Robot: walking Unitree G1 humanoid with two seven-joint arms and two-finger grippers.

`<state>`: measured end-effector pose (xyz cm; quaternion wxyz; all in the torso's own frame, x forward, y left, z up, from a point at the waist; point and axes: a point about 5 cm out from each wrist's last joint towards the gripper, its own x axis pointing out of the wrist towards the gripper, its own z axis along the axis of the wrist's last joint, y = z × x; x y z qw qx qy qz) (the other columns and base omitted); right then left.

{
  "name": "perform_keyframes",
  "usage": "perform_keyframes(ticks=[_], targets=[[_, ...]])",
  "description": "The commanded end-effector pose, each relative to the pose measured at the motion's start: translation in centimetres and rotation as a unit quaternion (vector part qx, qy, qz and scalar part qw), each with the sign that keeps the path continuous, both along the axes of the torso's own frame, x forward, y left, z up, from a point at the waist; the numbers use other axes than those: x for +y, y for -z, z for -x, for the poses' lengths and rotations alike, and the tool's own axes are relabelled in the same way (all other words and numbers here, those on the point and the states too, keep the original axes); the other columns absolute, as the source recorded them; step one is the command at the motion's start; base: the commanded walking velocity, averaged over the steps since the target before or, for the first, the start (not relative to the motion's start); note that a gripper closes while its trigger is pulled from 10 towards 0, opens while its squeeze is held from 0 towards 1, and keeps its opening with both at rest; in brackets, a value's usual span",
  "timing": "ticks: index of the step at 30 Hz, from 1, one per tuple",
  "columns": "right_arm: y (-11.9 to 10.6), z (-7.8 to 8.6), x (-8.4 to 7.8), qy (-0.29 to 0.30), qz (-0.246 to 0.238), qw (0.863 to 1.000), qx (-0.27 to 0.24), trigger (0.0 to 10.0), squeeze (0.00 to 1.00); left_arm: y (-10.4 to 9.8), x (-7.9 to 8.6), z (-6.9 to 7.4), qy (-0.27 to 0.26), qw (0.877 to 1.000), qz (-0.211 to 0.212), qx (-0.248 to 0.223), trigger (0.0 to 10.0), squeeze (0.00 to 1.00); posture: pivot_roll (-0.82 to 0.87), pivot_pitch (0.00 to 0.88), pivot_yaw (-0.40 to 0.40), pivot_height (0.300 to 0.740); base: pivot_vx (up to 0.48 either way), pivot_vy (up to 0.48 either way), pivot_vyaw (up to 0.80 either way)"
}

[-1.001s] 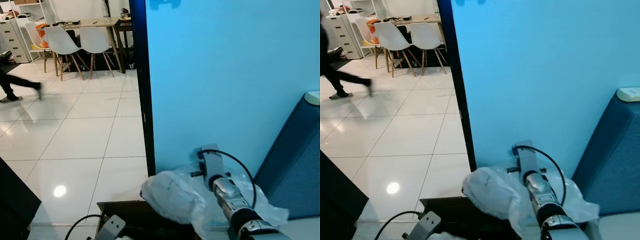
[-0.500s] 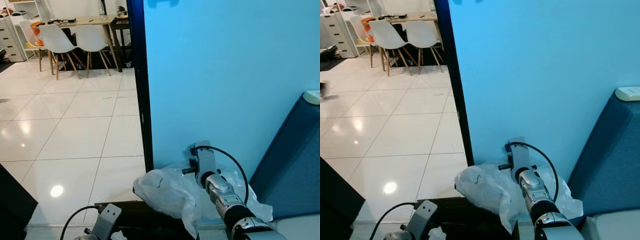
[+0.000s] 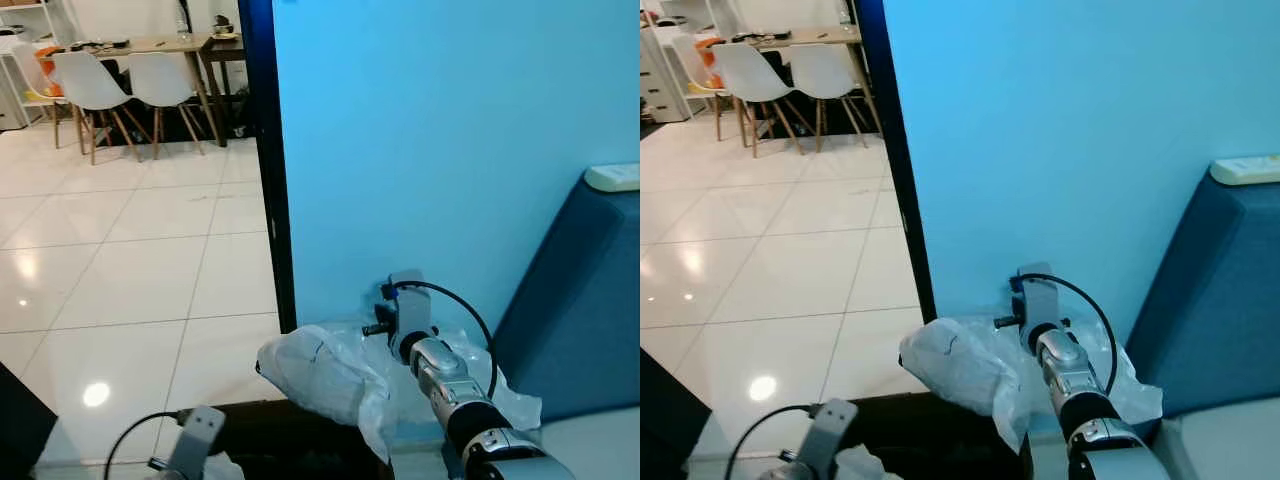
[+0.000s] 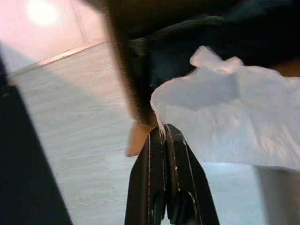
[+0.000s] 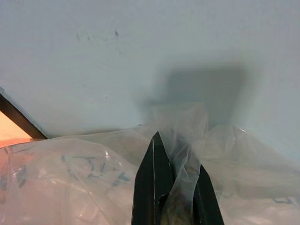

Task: Clean up the room

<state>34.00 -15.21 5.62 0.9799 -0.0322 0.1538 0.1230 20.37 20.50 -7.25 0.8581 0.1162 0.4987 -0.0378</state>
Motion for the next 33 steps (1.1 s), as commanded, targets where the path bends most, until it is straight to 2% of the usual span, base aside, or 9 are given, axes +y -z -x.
perform_keyframes(ticks=[1,7,14,25,26,30,31,32,33], targets=[[-0.4,-0.2,0.5,-0.004,-0.019,1.0,-0.006,10.0,0.0,0.1,1.0,0.6,-0.026,1.0,-0.014,0.001,10.0,0.0,-0.1,0.026,0.01,0.615,0.0,0.0,0.0],[-0.6,-0.2,0.6,-0.007,-0.03,0.999,-0.016,10.0,0.0,0.1,1.4,0.6,-0.045,0.998,-0.032,-0.013,10.0,0.0,-0.1,0.025,0.009,0.615,0.0,0.0,0.0],[-0.6,-0.2,0.3,-0.006,-0.026,1.0,-0.014,10.0,0.0,0.6,-0.8,1.0,-0.034,0.998,0.042,-0.012,10.0,0.0,-0.1,0.019,0.006,0.615,0.0,0.0,0.0],[-0.8,-0.2,0.7,-0.022,-0.041,0.999,-0.017,10.0,0.0,0.5,-1.2,0.7,-0.026,0.998,0.045,-0.023,10.0,0.0,-0.1,0.014,0.006,0.615,0.0,0.0,0.0],[-1.0,-0.1,1.3,-0.042,-0.06,0.997,-0.021,10.0,0.0,0.4,-1.0,0.5,-0.026,0.998,0.038,-0.03,10.0,0.55,-0.1,0.014,0.006,0.615,0.0,0.0,0.0],[-1.2,0.1,2.0,-0.071,-0.081,0.994,-0.026,10.0,0.0,0.2,-0.7,0.3,-0.03,0.998,0.031,-0.039,10.0,0.55,-0.1,0.016,0.007,0.615,0.0,0.0,0.0],[-1.3,0.6,3.2,-0.134,-0.116,0.984,-0.015,10.0,0.0,0.0,0.0,0.2,-0.028,0.999,0.003,-0.042,10.0,1.0,-0.1,0.017,0.008,0.615,0.0,0.0,0.0],[-1.3,0.6,3.2,-0.134,-0.116,0.984,-0.015,10.0,0.0,0.0,0.0,0.2,-0.028,0.999,0.003,-0.042,10.0,1.0,-0.1,0.017,0.008,0.615,0.0,0.0,0.0],[-1.2,1.0,3.8,-0.165,-0.12,0.979,-0.005,10.0,0.0,0.0,0.4,0.3,-0.027,0.999,-0.013,-0.04,10.0,1.0,-0.1,0.02,0.008,0.615,0.0,0.0,0.0]])
